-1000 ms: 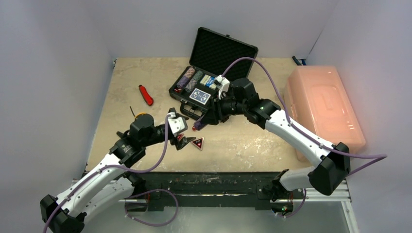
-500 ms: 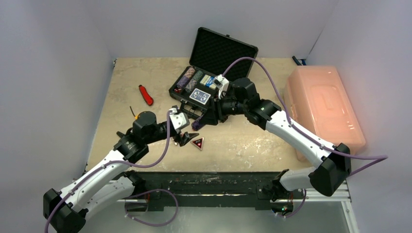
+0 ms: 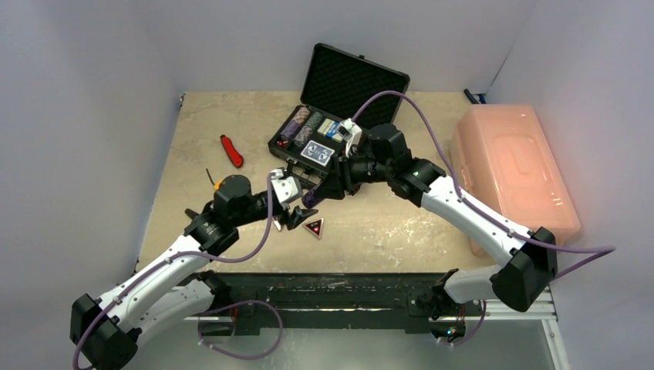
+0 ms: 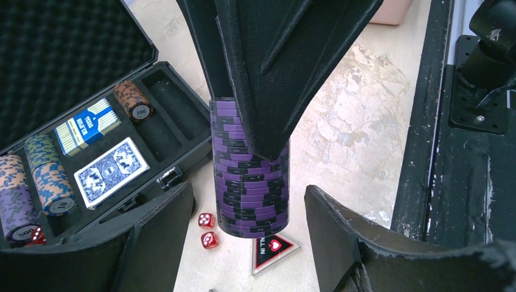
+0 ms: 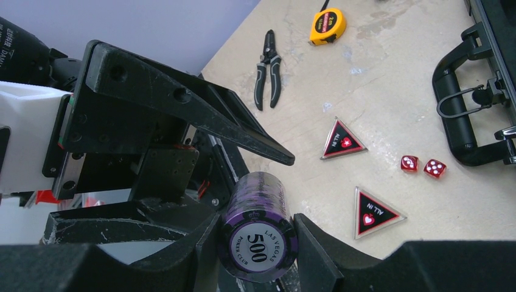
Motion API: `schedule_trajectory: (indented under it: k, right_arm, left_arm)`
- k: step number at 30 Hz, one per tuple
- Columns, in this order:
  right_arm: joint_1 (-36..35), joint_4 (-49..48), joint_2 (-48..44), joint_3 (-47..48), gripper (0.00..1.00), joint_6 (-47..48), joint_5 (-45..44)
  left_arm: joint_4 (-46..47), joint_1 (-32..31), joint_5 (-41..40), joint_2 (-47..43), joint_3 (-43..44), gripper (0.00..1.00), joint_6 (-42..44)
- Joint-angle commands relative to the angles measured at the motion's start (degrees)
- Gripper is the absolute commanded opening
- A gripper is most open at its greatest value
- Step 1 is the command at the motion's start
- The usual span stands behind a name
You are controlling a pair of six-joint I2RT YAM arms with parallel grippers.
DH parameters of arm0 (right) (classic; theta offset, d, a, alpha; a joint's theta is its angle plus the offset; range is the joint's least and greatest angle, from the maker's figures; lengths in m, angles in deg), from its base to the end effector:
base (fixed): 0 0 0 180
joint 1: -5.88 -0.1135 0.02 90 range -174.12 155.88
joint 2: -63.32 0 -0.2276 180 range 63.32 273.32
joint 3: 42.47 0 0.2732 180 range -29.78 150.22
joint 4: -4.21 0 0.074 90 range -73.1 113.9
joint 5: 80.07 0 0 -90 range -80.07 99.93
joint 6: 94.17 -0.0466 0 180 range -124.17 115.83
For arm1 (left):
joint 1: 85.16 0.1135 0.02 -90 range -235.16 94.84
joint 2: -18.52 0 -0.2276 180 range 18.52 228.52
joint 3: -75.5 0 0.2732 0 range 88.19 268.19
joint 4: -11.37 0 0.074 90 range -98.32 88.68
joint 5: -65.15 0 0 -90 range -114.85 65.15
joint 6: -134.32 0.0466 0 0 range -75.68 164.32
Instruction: Pack up texas hold em set
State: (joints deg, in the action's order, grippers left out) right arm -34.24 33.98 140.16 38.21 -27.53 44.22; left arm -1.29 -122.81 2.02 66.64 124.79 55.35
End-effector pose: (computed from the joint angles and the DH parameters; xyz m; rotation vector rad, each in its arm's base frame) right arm 0.2446 0.2404 0.3042 -0.7242 2.0672 1.2722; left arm 0.1886 -0.1721 0.2655 1.0485 1.4762 -0.7474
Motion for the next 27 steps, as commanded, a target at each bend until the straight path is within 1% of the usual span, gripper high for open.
schedule_trajectory:
  k: [1,10,20,25,27]
  right_arm:
    - [-0.43,-5.57,-1.44,1.1,0.0,-0.9,3.07]
    - [-0.62,-5.52,-0.75,1.32,0.0,-0.73,3.47]
    - [-0.92,-5.38,-0.03,1.54,0.0,-0.47,3.95]
    - [-0.97,-5.24,0.2,1.71,0.0,-0.29,4.04]
    - [-0.99,-5.12,0.32,1.8,0.0,-0.2,4.12]
  left_arm:
    - [3.39,-0.29,1.49,0.3,1.54,0.66,-0.82]
    - [3.6,-0.33,1.86,0.87,1.75,0.61,-0.75]
    - [3.94,-0.37,1.94,1.09,1.83,0.6,-0.74]
    - [3.97,-0.39,2.04,1.19,1.87,0.52,-0.61]
    - [3.84,-0.33,2.25,1.34,1.97,0.44,-0.48]
